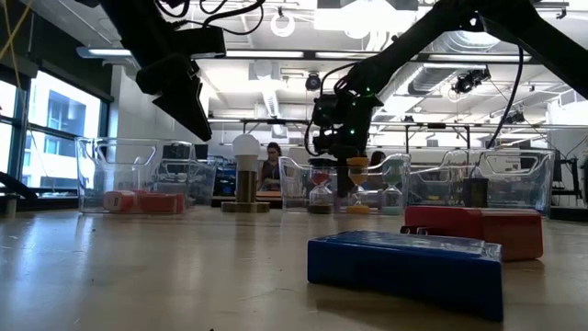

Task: Pick & Place Office items
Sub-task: Put the purple hourglass into the middle transparent bin

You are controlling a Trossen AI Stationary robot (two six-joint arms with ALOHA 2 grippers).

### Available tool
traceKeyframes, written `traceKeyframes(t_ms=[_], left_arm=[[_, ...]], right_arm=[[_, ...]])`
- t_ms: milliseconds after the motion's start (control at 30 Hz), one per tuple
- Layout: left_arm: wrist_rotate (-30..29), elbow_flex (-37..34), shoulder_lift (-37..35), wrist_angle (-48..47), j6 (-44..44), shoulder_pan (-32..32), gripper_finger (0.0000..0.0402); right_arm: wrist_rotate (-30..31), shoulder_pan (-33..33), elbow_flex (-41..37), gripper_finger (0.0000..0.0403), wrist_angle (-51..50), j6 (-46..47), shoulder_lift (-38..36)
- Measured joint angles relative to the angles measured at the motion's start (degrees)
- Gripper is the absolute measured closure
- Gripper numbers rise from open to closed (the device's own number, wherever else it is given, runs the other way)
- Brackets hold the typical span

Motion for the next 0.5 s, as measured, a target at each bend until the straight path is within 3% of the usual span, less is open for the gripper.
traceKeyframes(t_ms=[333, 500], left_arm=[[0.0, 0.0, 0.0, 0.0, 0.6, 0.0, 0.0155], [0.0, 0.0, 0.0, 0.0, 0.2, 0.0, 0.0155]], right_arm=[[-0.1, 0.0, 0.4, 0.0243, -1.1, 8.8, 0.1], [0.5, 0.2, 1.7, 0.0238, -3.0, 9.0, 0.3]])
